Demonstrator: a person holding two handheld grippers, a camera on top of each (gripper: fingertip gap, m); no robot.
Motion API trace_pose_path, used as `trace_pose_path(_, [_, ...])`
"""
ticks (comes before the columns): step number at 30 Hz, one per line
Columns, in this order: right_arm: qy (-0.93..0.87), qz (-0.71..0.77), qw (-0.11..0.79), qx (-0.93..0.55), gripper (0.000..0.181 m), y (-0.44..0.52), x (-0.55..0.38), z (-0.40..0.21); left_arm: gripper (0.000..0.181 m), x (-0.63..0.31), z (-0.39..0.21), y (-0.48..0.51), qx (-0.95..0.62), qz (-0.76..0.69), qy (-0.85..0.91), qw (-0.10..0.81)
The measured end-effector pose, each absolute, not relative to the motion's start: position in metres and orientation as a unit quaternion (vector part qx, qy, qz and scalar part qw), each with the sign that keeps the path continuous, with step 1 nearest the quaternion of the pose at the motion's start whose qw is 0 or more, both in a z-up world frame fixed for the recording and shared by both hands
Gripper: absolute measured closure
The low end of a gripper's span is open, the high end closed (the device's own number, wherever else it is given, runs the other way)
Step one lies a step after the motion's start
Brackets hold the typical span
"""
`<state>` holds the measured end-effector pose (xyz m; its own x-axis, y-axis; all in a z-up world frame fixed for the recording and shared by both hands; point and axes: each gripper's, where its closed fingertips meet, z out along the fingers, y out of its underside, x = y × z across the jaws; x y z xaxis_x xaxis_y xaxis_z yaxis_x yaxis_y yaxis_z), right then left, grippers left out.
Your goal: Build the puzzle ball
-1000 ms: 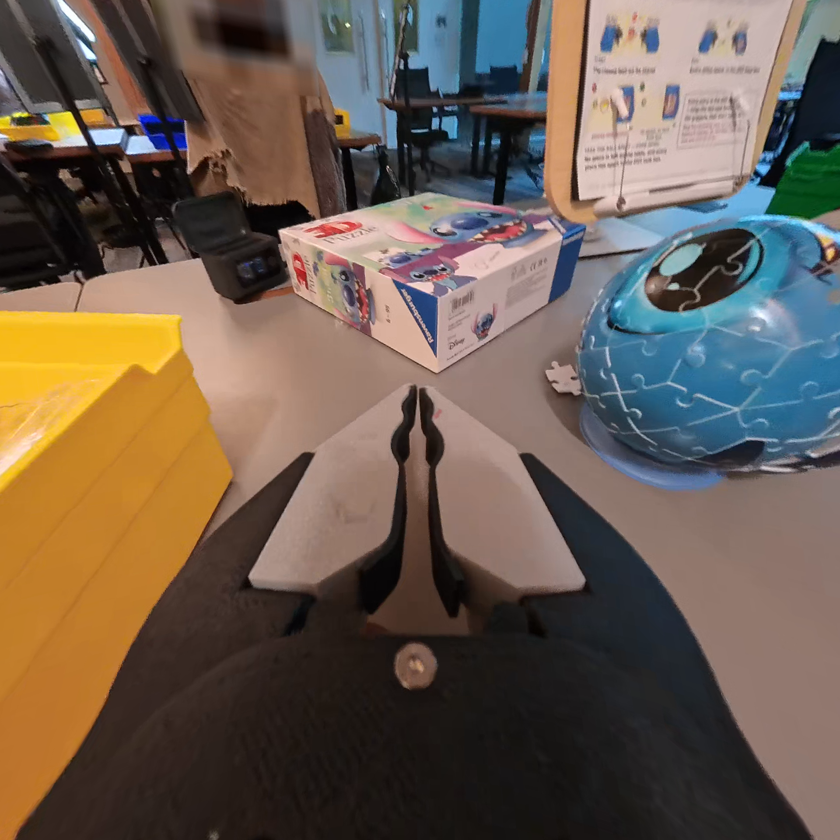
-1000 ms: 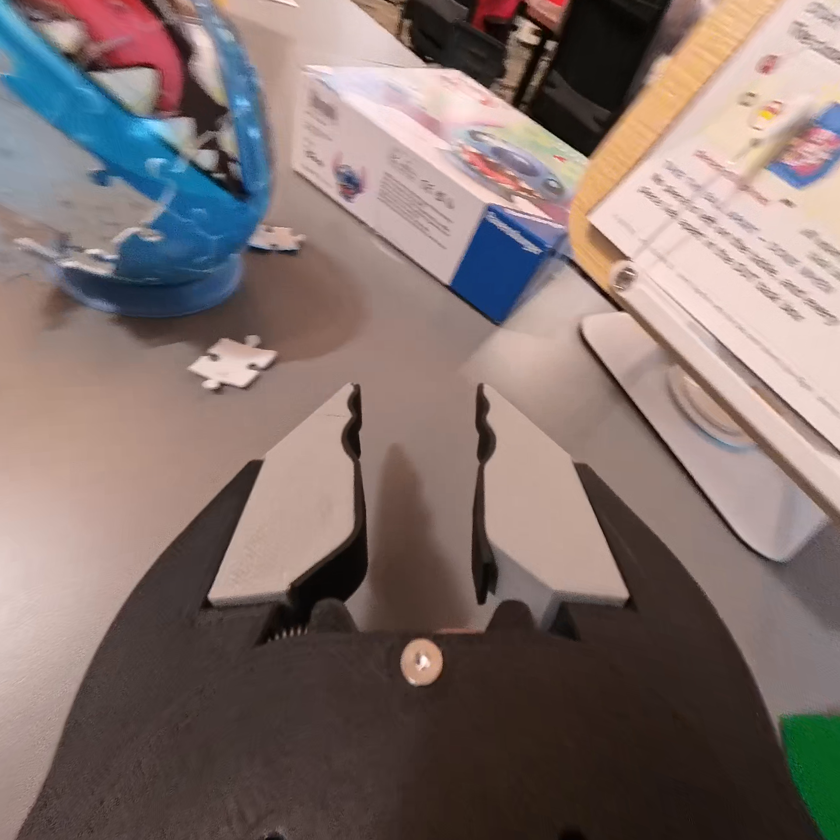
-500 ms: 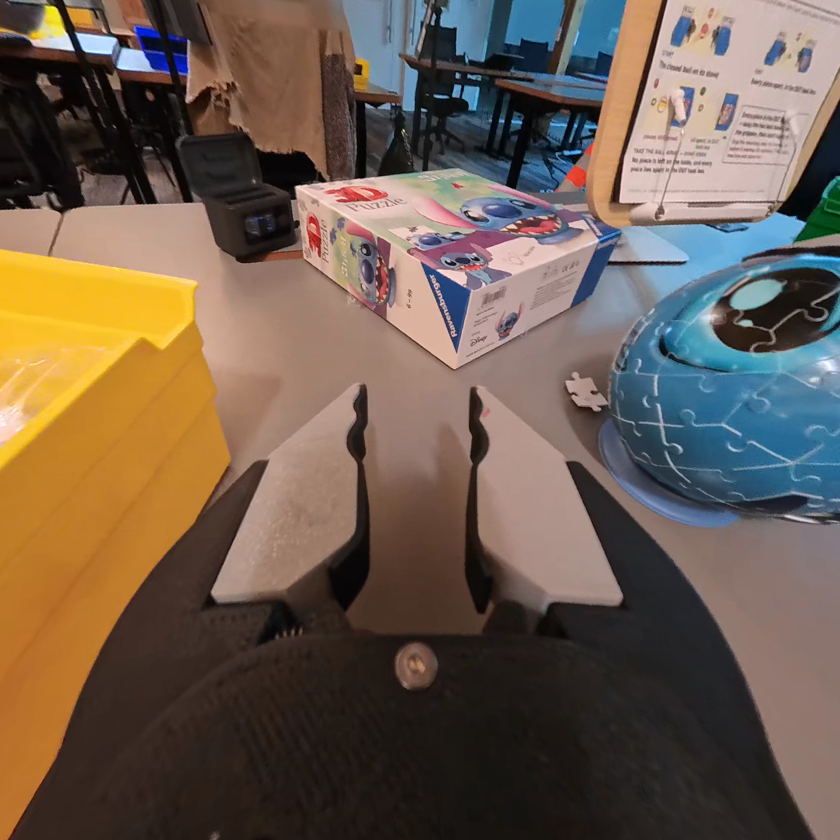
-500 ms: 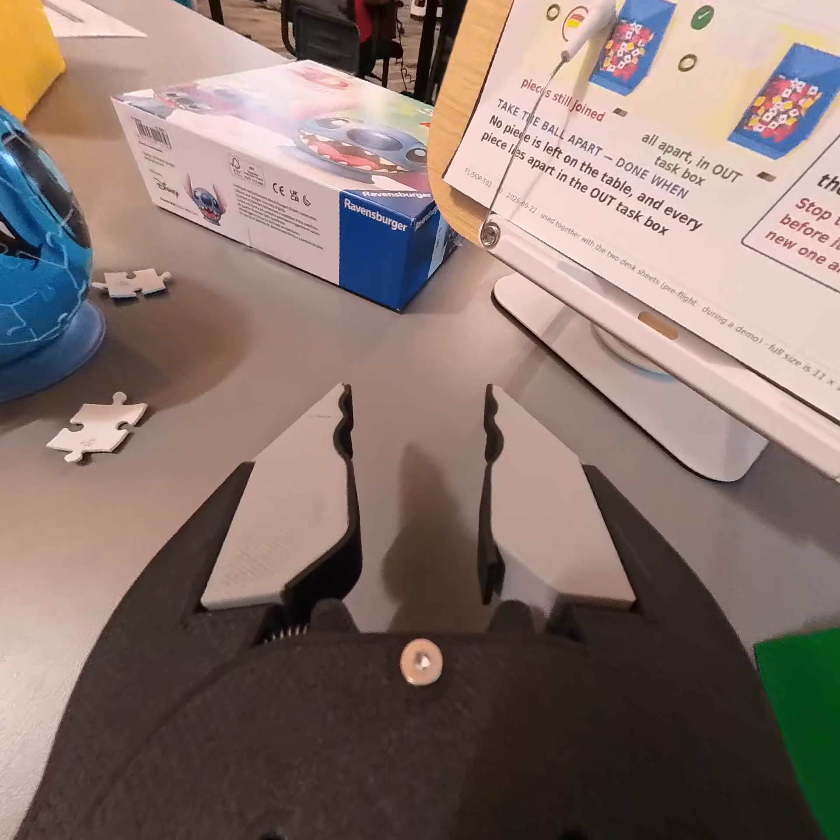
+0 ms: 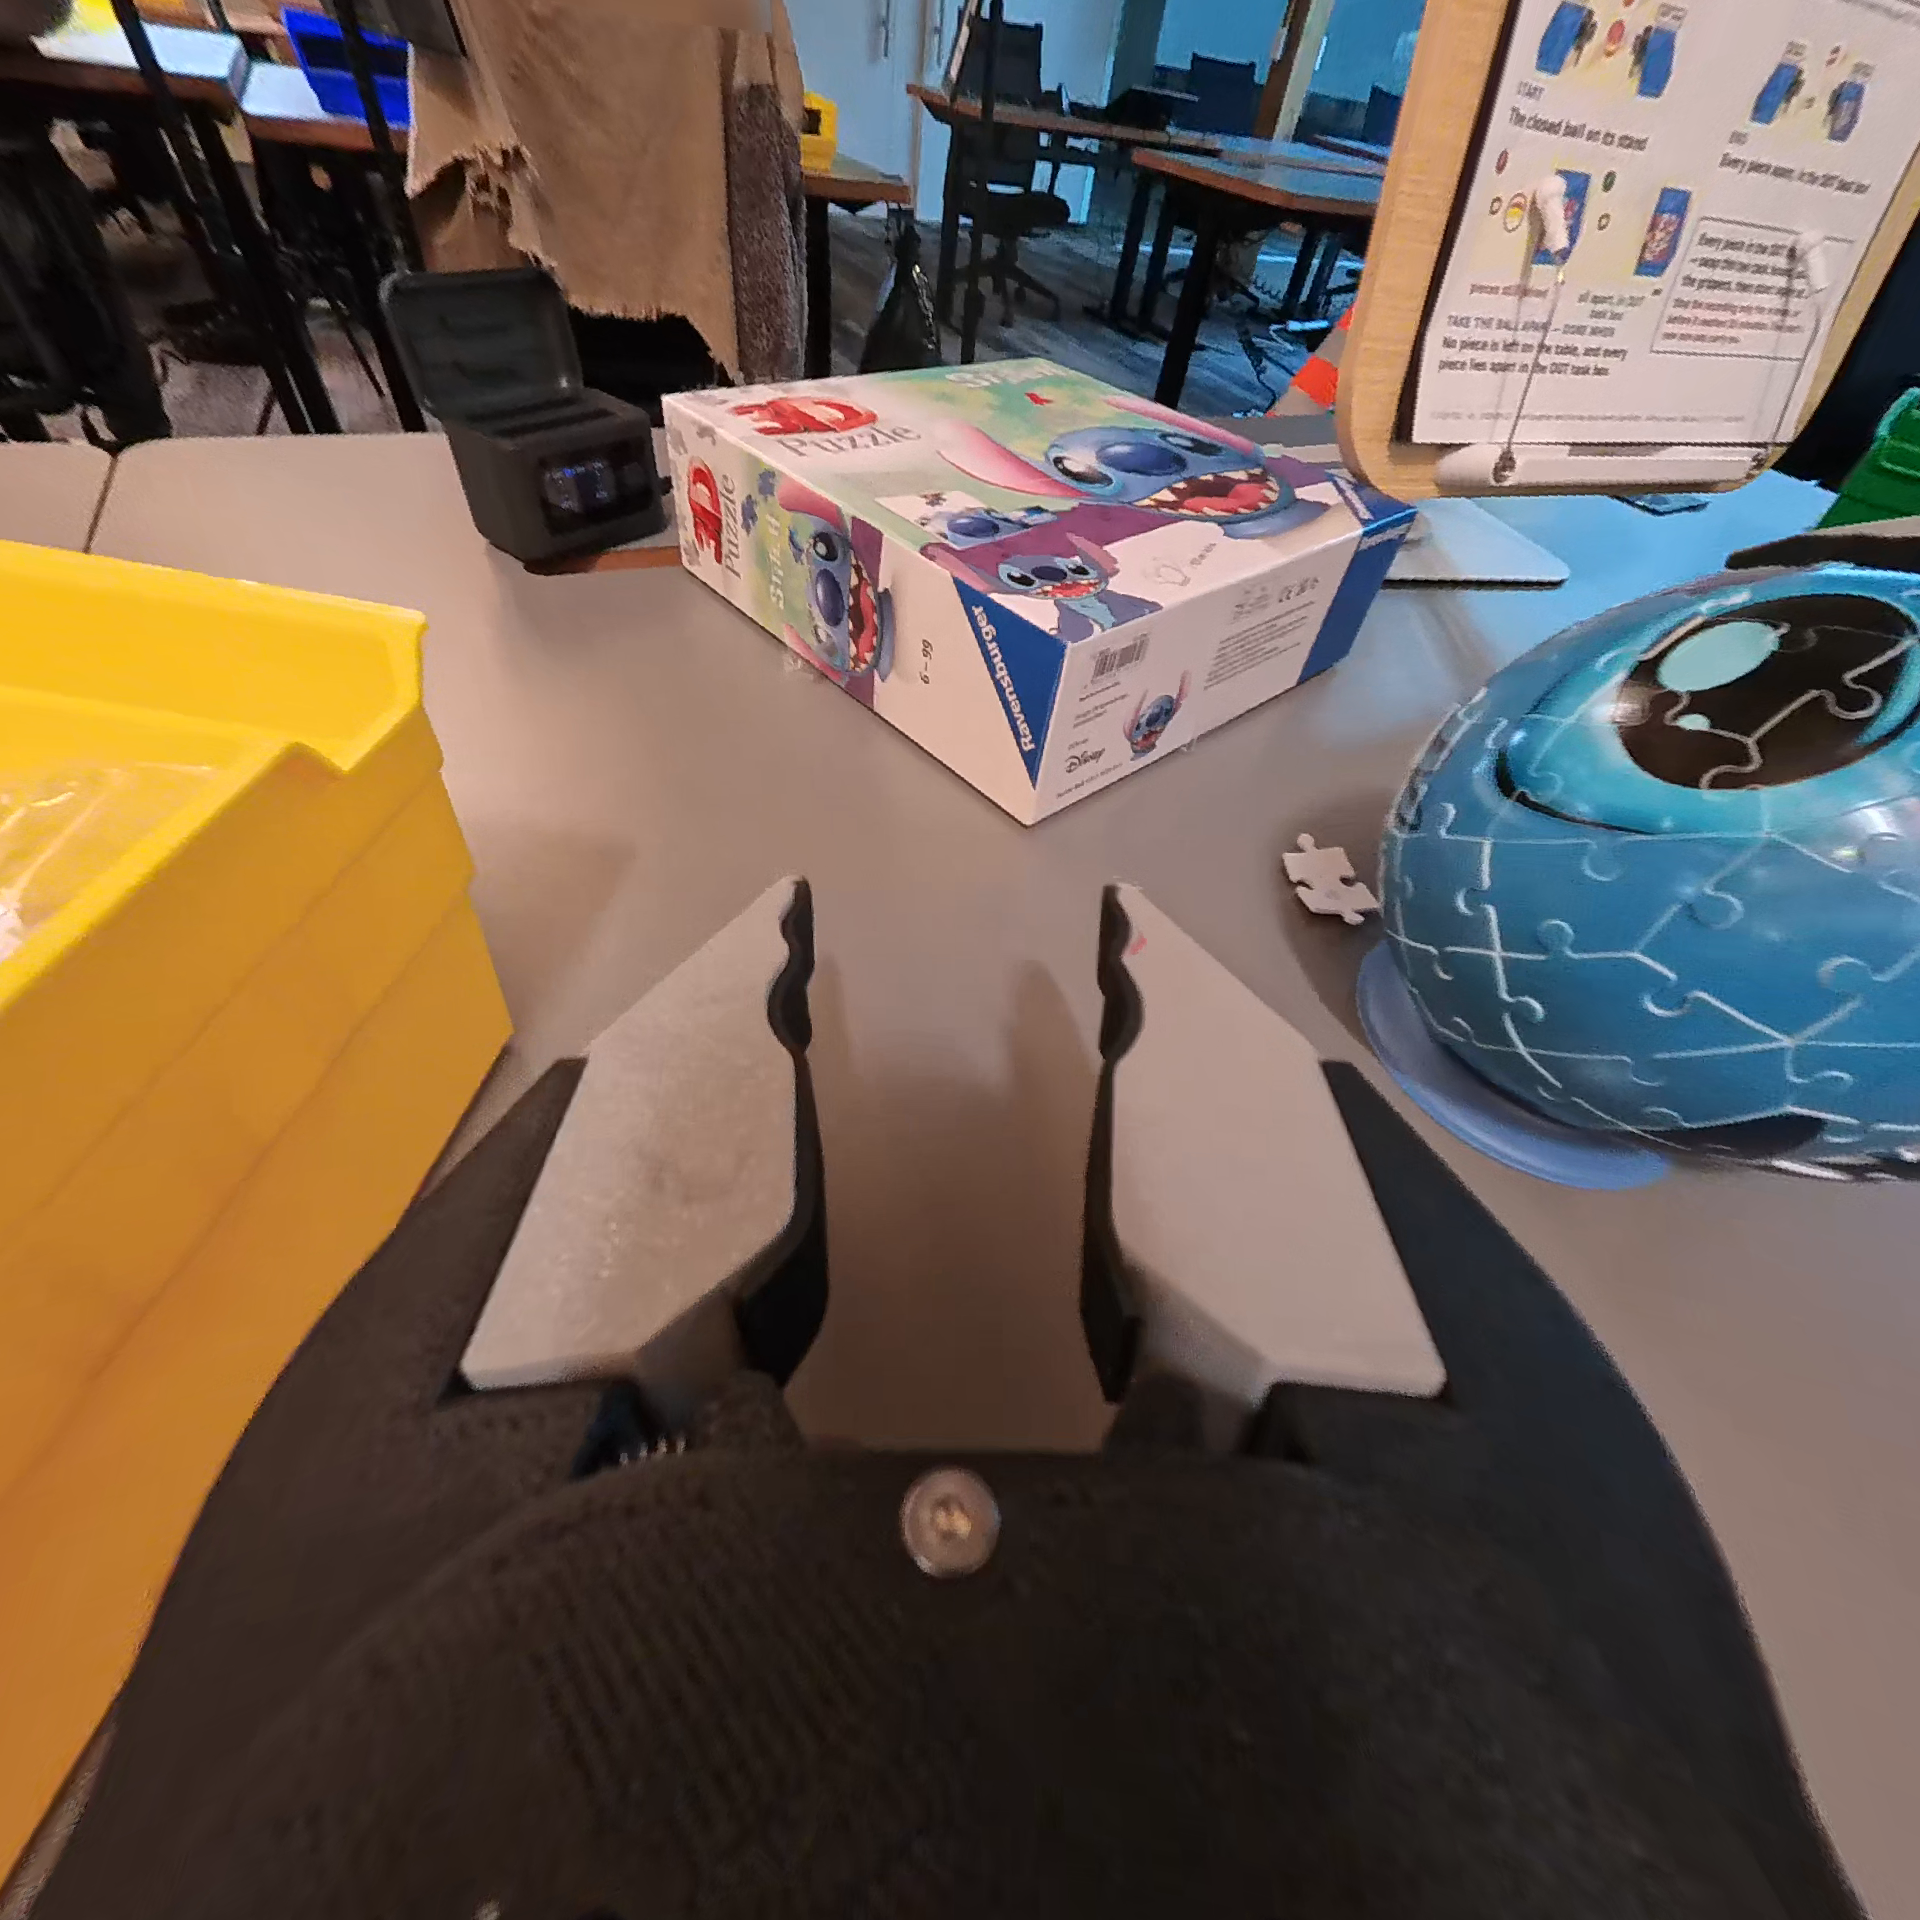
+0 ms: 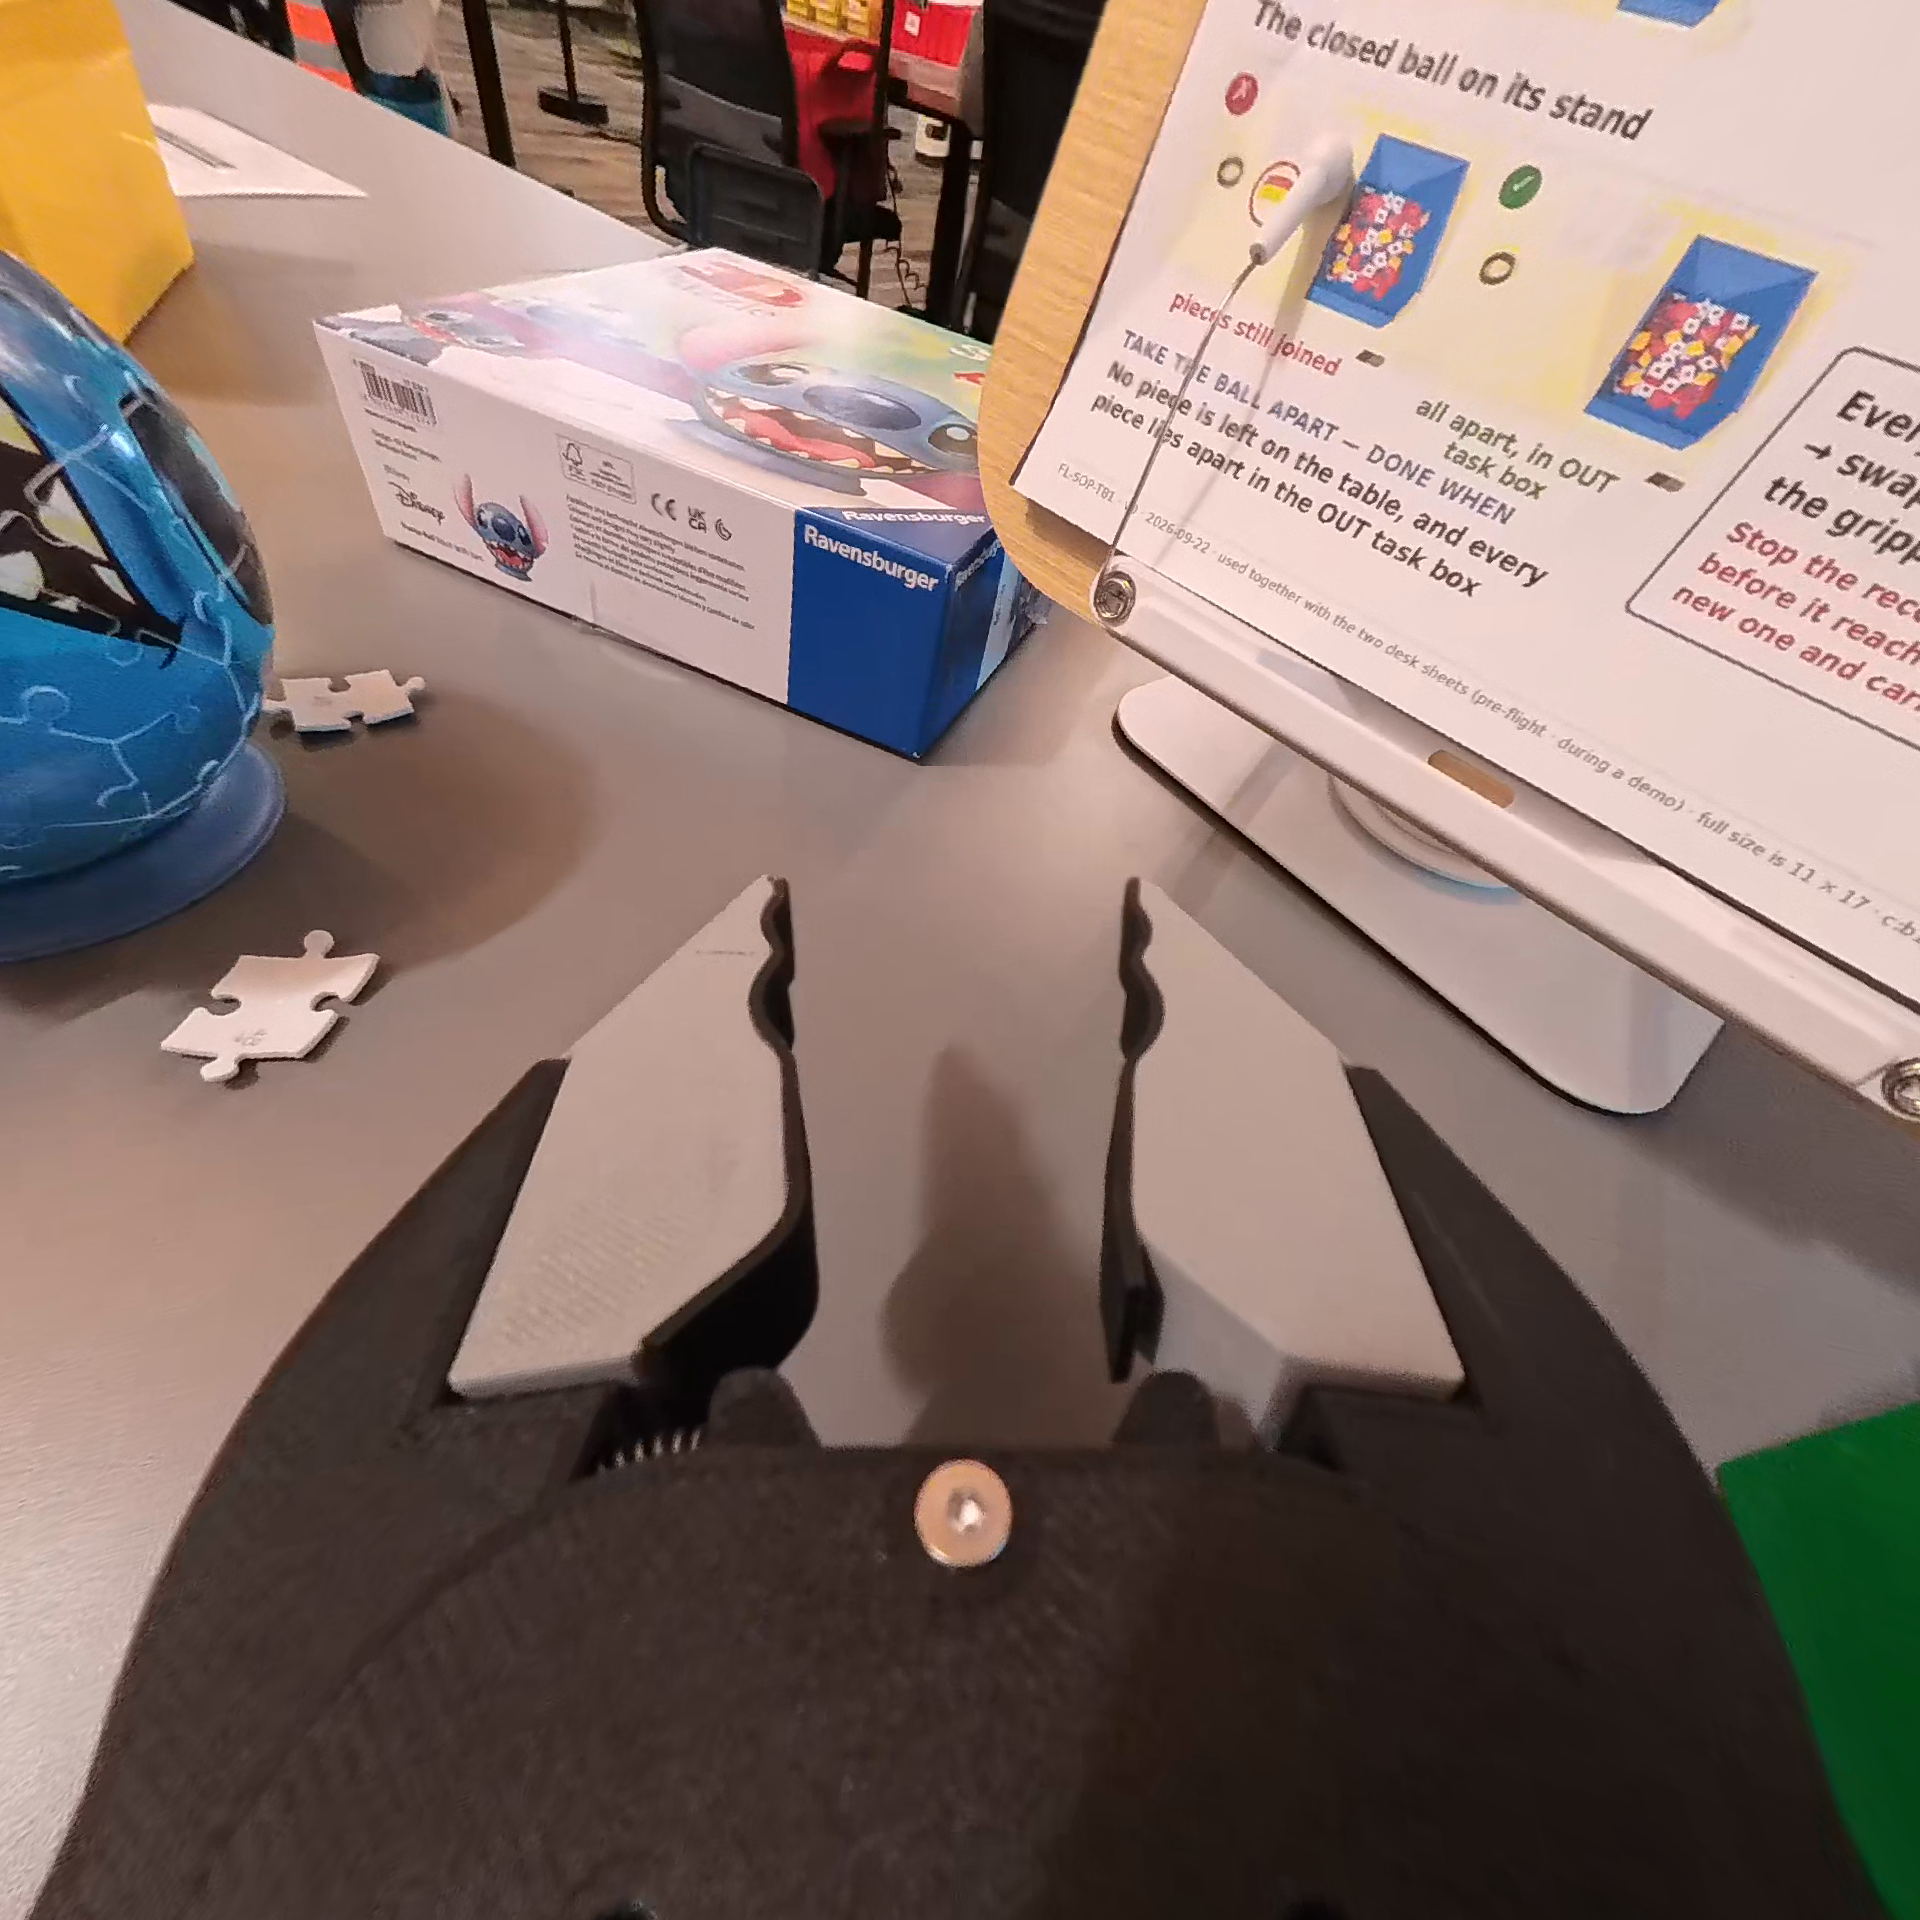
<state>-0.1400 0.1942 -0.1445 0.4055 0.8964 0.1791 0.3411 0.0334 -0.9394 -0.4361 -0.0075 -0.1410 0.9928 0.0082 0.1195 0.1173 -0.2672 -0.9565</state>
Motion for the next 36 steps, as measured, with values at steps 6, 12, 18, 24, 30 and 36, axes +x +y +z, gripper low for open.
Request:
trace_pose_path(6, [-0.476, 0.266, 0.533, -0.647, 0.116, 0.196, -0.14, -0.144, 0.129, -0.435, -0.142, -0.007, -0.797, -0.039, -0.036, 0.601])
trace_pose_path(12, [-0.475, 0.266, 0.533, -0.648, 0.113, 0.197, -0.14, -0.144, 0.127, -0.437, -0.142, -0.008, -0.796, -0.045, -0.042, 0.602])
trace_pose_path(18, [-0.467, 0.257, 0.538, -0.653, 0.1, 0.201, -0.139, -0.144, 0.111, -0.444, -0.141, -0.009, -0.793, -0.029, -0.061, 0.606])
trace_pose_path(24, [-0.471, 0.251, 0.538, -0.653, 0.107, 0.201, -0.139, -0.145, 0.109, -0.446, -0.14, -0.009, -0.79, -0.024, -0.066, 0.609])
trace_pose_path(30, [-0.503, 0.183, 0.548, -0.643, 0.181, 0.201, -0.138, -0.153, 0.181, -0.439, -0.141, -0.009, -0.794, -0.044, -0.048, 0.605])
trace_pose_path(36, [-0.499, 0.206, 0.551, -0.637, 0.162, 0.198, -0.138, -0.149, 0.172, -0.443, -0.13, -0.013, -0.769, -0.048, -0.059, 0.634])
